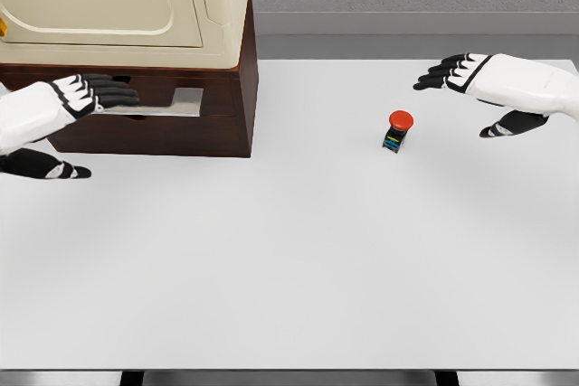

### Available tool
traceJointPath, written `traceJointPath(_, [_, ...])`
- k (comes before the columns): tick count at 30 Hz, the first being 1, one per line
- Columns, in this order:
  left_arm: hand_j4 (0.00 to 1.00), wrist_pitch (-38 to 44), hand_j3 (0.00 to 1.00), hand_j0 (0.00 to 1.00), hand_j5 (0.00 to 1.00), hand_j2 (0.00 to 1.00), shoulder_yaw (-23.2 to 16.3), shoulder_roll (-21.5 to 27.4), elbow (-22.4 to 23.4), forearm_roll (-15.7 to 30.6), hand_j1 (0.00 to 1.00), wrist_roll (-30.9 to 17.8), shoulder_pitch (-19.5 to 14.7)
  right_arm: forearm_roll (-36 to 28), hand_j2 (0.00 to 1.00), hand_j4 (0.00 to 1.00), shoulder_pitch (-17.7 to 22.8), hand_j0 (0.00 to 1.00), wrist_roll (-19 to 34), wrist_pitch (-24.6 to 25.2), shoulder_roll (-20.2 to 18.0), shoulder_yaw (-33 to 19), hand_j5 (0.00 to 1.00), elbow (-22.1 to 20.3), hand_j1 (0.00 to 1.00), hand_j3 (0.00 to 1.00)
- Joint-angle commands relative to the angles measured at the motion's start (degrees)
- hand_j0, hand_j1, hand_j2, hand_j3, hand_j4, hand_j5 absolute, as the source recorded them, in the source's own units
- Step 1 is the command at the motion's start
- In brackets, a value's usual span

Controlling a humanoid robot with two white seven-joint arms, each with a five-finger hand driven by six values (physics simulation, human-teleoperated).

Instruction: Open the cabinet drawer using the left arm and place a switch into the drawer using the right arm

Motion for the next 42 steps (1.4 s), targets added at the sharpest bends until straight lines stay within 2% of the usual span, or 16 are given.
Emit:
traceJointPath(1, [1.0,0.02,1.0,1.0,1.0,1.0,0.07,-3.54,-0.01,-1.6,1.0,-1.31,-0.01,-0.37,1.0,1.0,0.09,1.0,0.04,0.07,0.02,-0.06,1.0,0.01,1.0,1.0])
traceJointPath(3, [1.0,0.02,1.0,1.0,1.0,1.0,0.07,-4.95,-0.01,-1.96,1.0,-1.49,-0.8,-0.28,1.0,1.0,0.09,1.0,0.3,0.07,0.02,0.2,1.0,0.01,1.0,1.0])
traceJointPath(7, [1.0,0.02,1.0,1.0,1.0,1.0,-0.02,-4.69,-0.01,-1.52,1.0,-1.31,-0.98,-0.46,1.0,1.0,-0.96,1.0,-0.31,0.07,0.11,0.03,1.0,0.89,1.0,1.0])
traceJointPath(11, [1.0,0.02,1.0,1.0,1.0,1.0,-0.46,-4.42,-0.01,-1.43,1.0,-1.31,-0.98,0.07,1.0,1.0,-1.93,1.0,1.62,0.07,2.13,2.66,1.0,6.51,1.0,1.0])
traceJointPath(13, [1.0,0.02,1.0,1.0,1.0,1.0,-0.55,-4.07,-0.01,-1.34,1.0,-1.4,-0.98,1.48,1.0,1.0,-3.42,1.0,1.97,0.07,2.39,4.68,1.0,6.95,1.0,1.0])
traceJointPath(15, [1.0,0.02,1.0,1.0,1.0,1.0,-0.55,-2.49,-0.01,-1.08,1.0,-1.49,-0.89,1.65,1.0,1.0,-8.25,1.0,4.17,0.07,5.38,10.65,1.0,9.76,1.0,1.0])
traceJointPath(16, [1.0,0.02,1.0,1.0,1.0,1.0,-0.63,-1.17,-0.01,0.68,1.0,-1.49,-0.89,1.65,1.0,1.0,-10.89,1.0,4.52,0.07,6.87,13.65,1.0,11.52,1.0,1.0])
traceJointPath(18, [1.0,0.02,1.0,1.0,1.0,1.0,-0.81,1.82,-0.01,4.11,1.0,-3.59,-0.89,2.53,1.0,1.0,-13.27,1.0,4.7,0.07,9.68,16.9,1.0,14.6,1.0,1.0])
traceJointPath(20, [1.0,0.02,1.0,1.0,1.0,1.0,-0.81,2.87,-0.01,5.52,1.0,-3.95,-0.89,3.15,1.0,1.0,-15.9,1.0,4.7,0.07,12.15,20.33,1.0,17.5,1.0,1.0])
traceJointPath(23, [1.0,0.02,1.0,1.0,1.0,1.0,-0.81,2.43,-0.01,7.1,1.0,-4.21,-0.98,3.24,1.0,1.0,-17.4,1.0,4.96,0.07,16.19,21.03,1.0,22.24,1.0,1.0])
traceJointPath(26, [1.0,0.02,1.0,1.0,1.0,1.0,-0.81,0.59,-0.01,10.0,1.0,-11.5,-1.16,4.2,1.0,1.0,-17.75,1.0,4.61,0.07,19.53,20.95,1.0,27.08,1.0,1.0])
traceJointPath(29, [1.0,0.02,1.0,1.0,1.0,1.0,-0.81,-0.91,-0.01,10.0,1.0,-15.37,-1.25,4.38,1.0,1.0,-17.84,1.0,4.26,0.07,20.94,20.77,1.0,26.38,1.0,1.0])
traceJointPath(31, [1.0,0.02,1.0,1.0,1.0,1.0,-0.72,-2.4,0.08,11.58,1.0,-17.31,-1.25,4.29,1.0,1.0,-18.1,1.0,4.17,0.07,22.08,20.42,1.0,25.94,1.0,1.0])
traceJointPath(34, [1.0,0.02,1.0,1.0,1.0,1.0,-0.11,-2.4,0.08,12.19,1.0,-17.31,-1.33,3.85,1.0,1.0,-18.02,1.0,2.24,0.07,22.17,20.59,1.0,26.46,1.0,1.0])
traceJointPath(39, [1.0,0.02,1.0,1.0,1.0,1.0,-0.02,-2.31,0.08,15.1,1.0,-17.31,-2.83,3.76,1.0,1.0,-18.02,1.0,2.41,0.07,22.34,22.44,1.0,27.08,1.0,1.0])
traceJointPath(42, [1.0,0.02,1.0,1.0,1.0,1.0,-0.19,-2.31,0.7,15.27,1.0,-17.31,-2.83,3.85,1.0,1.0,-18.02,1.0,2.67,0.07,22.96,23.93,1.0,27.17,1.0,1.0])
